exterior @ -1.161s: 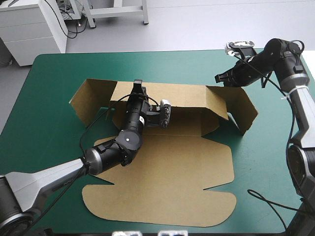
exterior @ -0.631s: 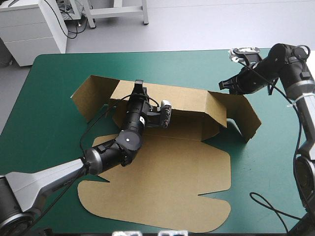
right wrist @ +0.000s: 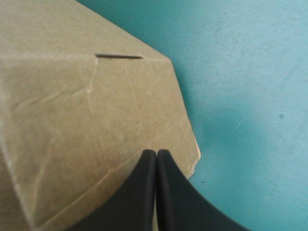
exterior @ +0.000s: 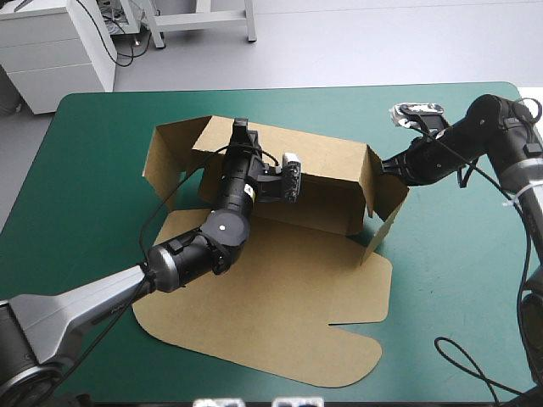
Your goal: Fold the box
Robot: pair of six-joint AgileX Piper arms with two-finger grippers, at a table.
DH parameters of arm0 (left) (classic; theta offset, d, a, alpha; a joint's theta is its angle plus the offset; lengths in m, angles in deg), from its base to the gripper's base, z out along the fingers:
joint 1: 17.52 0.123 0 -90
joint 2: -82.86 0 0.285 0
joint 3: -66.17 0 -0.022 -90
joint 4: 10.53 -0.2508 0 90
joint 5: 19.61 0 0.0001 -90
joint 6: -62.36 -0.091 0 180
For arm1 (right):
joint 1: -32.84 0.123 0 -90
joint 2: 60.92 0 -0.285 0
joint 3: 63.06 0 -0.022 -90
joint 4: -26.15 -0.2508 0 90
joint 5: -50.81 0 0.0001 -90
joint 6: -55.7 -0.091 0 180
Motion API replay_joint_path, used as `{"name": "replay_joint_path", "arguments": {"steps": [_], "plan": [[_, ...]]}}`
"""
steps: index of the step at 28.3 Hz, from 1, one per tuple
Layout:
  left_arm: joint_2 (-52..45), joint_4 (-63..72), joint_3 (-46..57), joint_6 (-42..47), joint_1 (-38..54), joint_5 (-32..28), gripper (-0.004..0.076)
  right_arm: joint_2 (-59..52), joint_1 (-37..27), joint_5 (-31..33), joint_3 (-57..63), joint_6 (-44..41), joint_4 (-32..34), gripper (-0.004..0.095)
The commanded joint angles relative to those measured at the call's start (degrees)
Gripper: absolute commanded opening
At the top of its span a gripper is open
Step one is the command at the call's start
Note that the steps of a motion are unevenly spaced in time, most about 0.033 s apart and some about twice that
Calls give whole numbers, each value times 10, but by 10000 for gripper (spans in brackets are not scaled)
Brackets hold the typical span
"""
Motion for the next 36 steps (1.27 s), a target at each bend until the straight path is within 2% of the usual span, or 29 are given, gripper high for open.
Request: {"name": "replay_joint_path", "arguments": {"steps": [1, 6, 11, 12, 14, 19, 24, 28, 36], "plan": [[-6, -68, -22, 9, -2, 29, -7, -37, -1, -12, 8, 15, -27, -14], [22, -74, -22, 9, -2, 48, -7, -65, -1, -58, 52, 30, -43, -14], [32, -77, -23, 11, -2, 51, -7, -85, -1, -99, 134, 105, -119, -14], [32, -77, -23, 11, -2, 51, -7, -91, -1, -120, 164, 136, -162, -14], [32, -77, -23, 11, -2, 51, -7, -98, -1, -144, 197, 175, -207, -14], [32, -77, -23, 11, -2, 52, -7, -123, -1, -174, 248, 249, -274, -14], [32, -77, -23, -4, -2, 33, -7, -144, -1, -195, 277, 314, -307, -14], [32, -77, -23, -41, -2, 33, -7, -148, -1, -190, 278, 319, -313, -14], [32, -77, -23, -46, -2, 38, -7, -148, -1, -179, 278, 333, -306, -13]]}}
